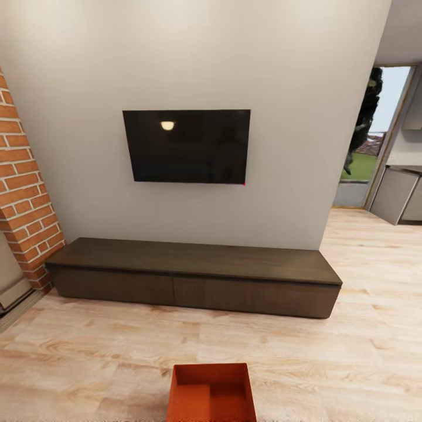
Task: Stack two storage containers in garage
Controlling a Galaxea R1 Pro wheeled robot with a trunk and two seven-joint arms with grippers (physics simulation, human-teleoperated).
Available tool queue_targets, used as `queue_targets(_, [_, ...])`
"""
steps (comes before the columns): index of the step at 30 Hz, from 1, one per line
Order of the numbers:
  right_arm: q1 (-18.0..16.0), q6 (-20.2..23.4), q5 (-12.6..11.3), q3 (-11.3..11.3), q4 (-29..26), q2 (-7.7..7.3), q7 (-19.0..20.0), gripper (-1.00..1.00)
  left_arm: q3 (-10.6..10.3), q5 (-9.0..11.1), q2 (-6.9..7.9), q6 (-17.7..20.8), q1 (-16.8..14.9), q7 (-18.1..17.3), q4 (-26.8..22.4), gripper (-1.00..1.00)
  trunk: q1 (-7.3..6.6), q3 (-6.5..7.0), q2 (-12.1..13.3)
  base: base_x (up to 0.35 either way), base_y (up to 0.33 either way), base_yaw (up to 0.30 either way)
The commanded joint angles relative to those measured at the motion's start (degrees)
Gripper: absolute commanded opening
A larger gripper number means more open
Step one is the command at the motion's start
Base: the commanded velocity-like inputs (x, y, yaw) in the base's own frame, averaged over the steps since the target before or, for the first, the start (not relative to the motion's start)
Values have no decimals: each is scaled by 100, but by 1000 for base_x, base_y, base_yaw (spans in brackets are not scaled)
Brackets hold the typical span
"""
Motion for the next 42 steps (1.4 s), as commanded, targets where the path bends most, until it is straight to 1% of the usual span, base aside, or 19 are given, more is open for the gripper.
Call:
queue_targets(1, [-4, -20, -43, 48, 11, 2, -4, 100, 3, 30, 0, -15, -2, 2, 1, 100, 0, -15, -3, 0, 0, 0])
queue_targets(42, [-4, 4, 1, 39, 12, 2, -7, 100, 4, 30, 0, -15, -2, 2, 0, 100, 0, -395, -3, 0, 0, 0])
